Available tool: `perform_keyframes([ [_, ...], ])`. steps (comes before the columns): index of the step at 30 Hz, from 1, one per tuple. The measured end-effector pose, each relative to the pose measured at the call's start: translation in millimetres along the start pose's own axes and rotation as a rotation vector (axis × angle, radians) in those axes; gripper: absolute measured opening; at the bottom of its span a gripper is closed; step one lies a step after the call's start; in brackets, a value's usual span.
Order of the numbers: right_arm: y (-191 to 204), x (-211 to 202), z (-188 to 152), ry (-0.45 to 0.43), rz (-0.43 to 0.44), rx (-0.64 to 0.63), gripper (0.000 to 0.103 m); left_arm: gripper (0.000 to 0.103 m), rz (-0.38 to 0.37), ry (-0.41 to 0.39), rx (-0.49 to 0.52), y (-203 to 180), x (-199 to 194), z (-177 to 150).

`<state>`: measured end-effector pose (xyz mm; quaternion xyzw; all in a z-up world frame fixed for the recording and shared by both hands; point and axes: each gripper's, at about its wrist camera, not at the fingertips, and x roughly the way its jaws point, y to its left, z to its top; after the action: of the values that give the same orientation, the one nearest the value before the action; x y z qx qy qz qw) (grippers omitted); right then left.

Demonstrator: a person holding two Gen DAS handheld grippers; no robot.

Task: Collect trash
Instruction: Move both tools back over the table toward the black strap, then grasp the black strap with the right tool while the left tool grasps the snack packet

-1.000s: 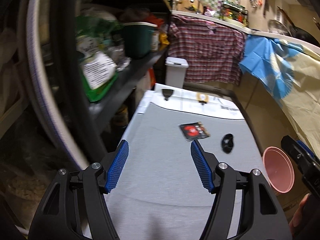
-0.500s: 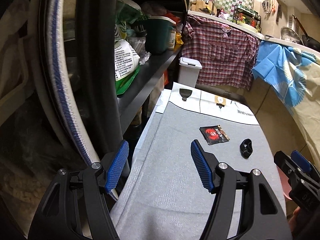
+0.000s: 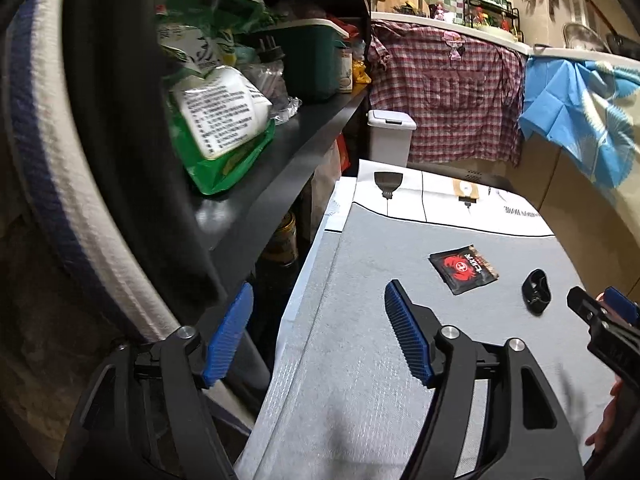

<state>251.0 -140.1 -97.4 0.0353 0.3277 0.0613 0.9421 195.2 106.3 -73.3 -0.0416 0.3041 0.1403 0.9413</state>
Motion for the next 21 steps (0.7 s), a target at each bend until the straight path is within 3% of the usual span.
perform_keyframes([
  [9,-28,50,5,0.053,-0.036,0.066,0.084,0.067,-0.059,0.051,0.04,-27,25,-3],
  [21,-39,94,4,0.13,-0.058,0.083,0.084,0.067,-0.072,0.081,0.047,-53,59,-5],
])
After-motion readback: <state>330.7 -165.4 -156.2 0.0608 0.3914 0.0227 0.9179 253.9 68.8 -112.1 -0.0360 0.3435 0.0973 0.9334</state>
